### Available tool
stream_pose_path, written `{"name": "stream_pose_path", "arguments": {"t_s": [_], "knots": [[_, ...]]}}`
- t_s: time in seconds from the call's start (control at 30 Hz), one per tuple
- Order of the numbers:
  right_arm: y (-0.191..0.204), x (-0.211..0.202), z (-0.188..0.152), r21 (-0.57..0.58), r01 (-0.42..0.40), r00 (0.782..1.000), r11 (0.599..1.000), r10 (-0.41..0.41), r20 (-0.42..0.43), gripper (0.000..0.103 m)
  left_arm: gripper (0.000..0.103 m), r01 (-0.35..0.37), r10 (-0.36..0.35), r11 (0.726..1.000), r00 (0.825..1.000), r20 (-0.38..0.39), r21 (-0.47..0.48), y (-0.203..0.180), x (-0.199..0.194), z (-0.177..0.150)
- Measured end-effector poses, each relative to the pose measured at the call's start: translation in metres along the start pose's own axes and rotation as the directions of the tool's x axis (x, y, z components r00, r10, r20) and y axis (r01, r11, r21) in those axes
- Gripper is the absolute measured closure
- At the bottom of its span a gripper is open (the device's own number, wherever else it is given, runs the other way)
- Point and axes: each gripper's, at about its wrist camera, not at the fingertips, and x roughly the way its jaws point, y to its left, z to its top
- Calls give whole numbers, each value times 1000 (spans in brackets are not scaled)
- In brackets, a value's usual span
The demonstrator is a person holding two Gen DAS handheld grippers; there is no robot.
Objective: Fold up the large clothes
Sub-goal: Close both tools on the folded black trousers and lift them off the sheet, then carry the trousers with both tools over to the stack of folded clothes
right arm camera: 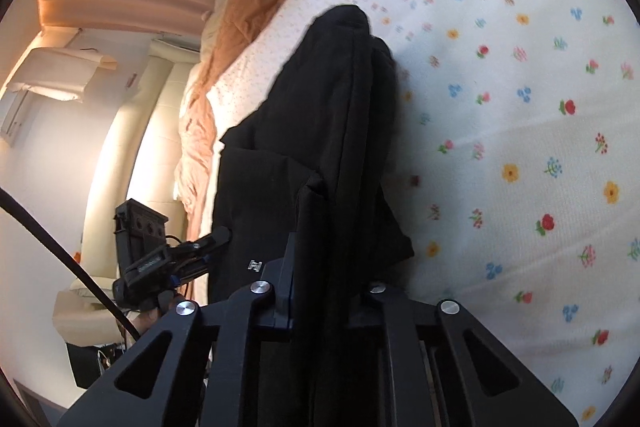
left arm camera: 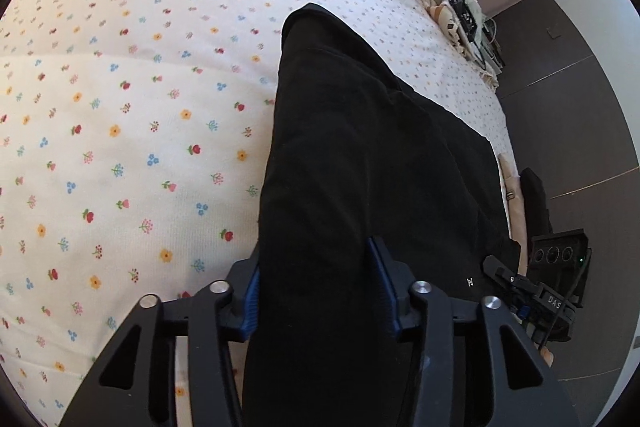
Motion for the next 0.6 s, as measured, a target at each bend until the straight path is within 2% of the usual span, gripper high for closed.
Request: {"name": "stream_pose_path", "arguments": {"t_s": [0.07,0.3,0.6], "knots": [[10,-6,-3,-29,-4,1000,1000,5,9,92,63,9,-10,1000,1000,26,8,-5,-11,-3],[53,-38,-16,-111,4,998,994,3,69,92,65,56,-61,997,993,97,51,-33,-52,-13],[90,-122,-42,-204,12,984,979,25,175,92,65,150,-169,980,975,146,131,-91,-104,-33]]}}
